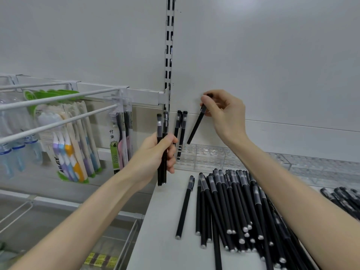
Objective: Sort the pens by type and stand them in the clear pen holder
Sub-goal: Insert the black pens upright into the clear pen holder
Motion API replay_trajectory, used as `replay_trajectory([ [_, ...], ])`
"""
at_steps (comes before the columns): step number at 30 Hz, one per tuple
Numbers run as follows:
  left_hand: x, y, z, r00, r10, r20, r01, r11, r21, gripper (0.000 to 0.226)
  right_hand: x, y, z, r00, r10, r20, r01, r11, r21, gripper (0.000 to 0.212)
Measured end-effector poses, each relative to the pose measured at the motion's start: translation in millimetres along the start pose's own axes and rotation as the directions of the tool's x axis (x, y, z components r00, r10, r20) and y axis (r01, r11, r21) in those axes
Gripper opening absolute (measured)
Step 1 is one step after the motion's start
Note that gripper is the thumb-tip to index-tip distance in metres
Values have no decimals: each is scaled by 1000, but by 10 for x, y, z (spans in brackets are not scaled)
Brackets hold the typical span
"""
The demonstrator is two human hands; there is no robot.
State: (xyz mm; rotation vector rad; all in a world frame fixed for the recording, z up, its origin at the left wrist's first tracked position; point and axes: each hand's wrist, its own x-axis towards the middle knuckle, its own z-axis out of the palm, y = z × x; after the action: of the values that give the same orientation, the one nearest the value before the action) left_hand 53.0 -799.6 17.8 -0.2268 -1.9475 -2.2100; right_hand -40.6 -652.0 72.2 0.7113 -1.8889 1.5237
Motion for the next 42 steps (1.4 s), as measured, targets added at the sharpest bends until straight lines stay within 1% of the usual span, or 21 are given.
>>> replay_trajectory([
  [4,16,-54,-27,999,-42,-29,44,998,49,22,-15,99,93,998,-10,55,13,999,-52,7],
  [6,41,-80,-44,997,-73,-26,73,997,5,21,-33,127,128,996,-28,80,34,997,-72,13],
  [8,57,-89,-50,995,-97,-15,96,992,-77,17,-42,145,148,993,-63,103,77,987,-141,19],
  [10,66,-94,-52,997,-73,-8,72,993,-93,15,-41,157,156,987,-103,126,128,969,-211,18],
  [13,65,-109,-48,1000,-22,8,23,999,-26,20,-46,172,153,977,-137,163,179,943,-279,13],
  [16,81,-137,-46,999,-34,18,34,999,-3,25,-58,206,146,965,-166,205,231,909,-348,9],
  [18,94,-146,-39,999,-40,25,40,999,-21,25,-75,199,138,963,-158,220,232,899,-372,10],
  [20,103,-145,-25,998,-42,44,44,998,-53,25,-100,150,115,971,-130,202,202,896,-395,14],
  [21,103,-140,-10,997,-42,61,45,997,-57,24,-126,98,97,978,-99,185,162,917,-365,17],
  [22,103,-132,11,996,-39,81,43,998,-56,24,-153,39,72,982,-45,185,98,954,-284,19],
  [23,100,-124,40,994,-34,105,39,998,-52,24,-176,-13,41,975,23,220,15,986,-168,22],
  [25,96,-117,109,988,-23,153,30,999,-44,24,-214,-86,-30,932,113,344,-132,991,33,25],
  [27,99,-123,165,983,-10,181,14,1000,-20,25,-258,-112,-89,910,134,391,-187,977,102,26],
  [29,102,-122,187,982,6,188,-13,999,33,26,-281,-155,-128,922,136,362,-204,967,155,23],
  [31,114,-105,168,986,11,164,-25,996,87,27,-255,-204,-161,944,128,304,-197,958,207,24],
  [32,125,-94,140,992,12,129,-28,992,127,28,-219,-227,-185,962,117,248,-173,961,218,25],
  [34,132,-74,55,998,39,47,-49,972,230,27,-120,-246,-242,993,74,90,-90,976,199,27],
  [36,114,-77,-23,998,51,23,-55,956,289,26,-58,-223,-268,1000,-10,-21,12,993,119,29],
  [38,95,-111,-72,1000,12,15,-15,964,267,25,-78,-162,-222,997,-75,-31,76,997,24,28],
  [39,83,-122,-89,1000,-16,6,14,972,235,25,-103,-120,-184,996,-85,-19,85,996,-9,27],
  [42,76,-134,-121,994,-104,24,103,994,48,25,-142,-1,-86,997,-78,-14,77,996,-42,25],
])
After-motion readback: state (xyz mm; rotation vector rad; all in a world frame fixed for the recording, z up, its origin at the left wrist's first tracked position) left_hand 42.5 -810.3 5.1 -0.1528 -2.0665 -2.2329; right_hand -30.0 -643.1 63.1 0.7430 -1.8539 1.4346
